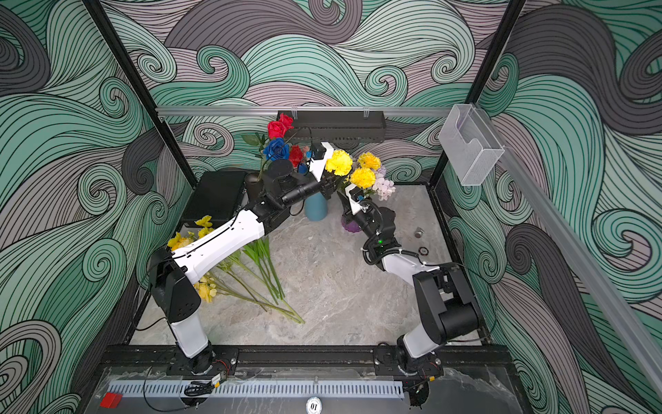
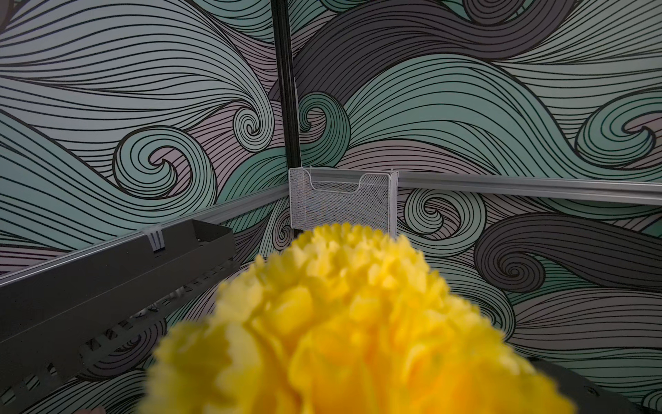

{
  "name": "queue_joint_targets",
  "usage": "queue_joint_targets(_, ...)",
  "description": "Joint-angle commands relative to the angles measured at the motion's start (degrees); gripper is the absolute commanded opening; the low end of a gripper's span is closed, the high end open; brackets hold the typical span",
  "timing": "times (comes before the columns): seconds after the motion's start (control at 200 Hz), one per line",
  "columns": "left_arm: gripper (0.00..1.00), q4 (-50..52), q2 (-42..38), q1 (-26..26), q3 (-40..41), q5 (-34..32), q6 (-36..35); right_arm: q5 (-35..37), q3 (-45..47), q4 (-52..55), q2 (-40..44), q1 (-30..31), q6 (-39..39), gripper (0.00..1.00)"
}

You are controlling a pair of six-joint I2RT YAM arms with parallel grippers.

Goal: Pick out yellow flowers from the vase
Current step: Pick up the flower from the vase.

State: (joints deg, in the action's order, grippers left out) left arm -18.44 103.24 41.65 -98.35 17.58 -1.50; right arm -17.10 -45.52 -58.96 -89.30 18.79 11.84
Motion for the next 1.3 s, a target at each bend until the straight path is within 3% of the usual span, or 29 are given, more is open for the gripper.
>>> queue_joint_targets(0.0,0.3,-0.5,-2.0,0.3,-0.4,0.3,0.4,0.9,-1.3,-1.1,0.5,0.0,2.2,0.19)
queue_joint_targets(0.55,0.31,-0.9,-1.9,0.2,-0.6,0.8,1.0,1.5,-3.8,0.7,-0.9,0.3,3.3,0.17)
queue_joint_targets(0.956,0.32,-0.7,-1.9,0.3,-0.7,0.4,0.7,0.3,-3.4,2.4,0.2,0.6,4.0,0.04)
queue_joint_targets(1.091,0.38,0.3,-2.6,0.2,-0.6,-0.7,1.0,0.2,-2.6,3.5,2.3,0.7,4.2,0.02)
queue_joint_targets(1.296,0.6,1.6,-6.6,0.3,3.3,-4.4,3.3,1.1,-1.6,8.2,7.5,0.6,4.1,0.0)
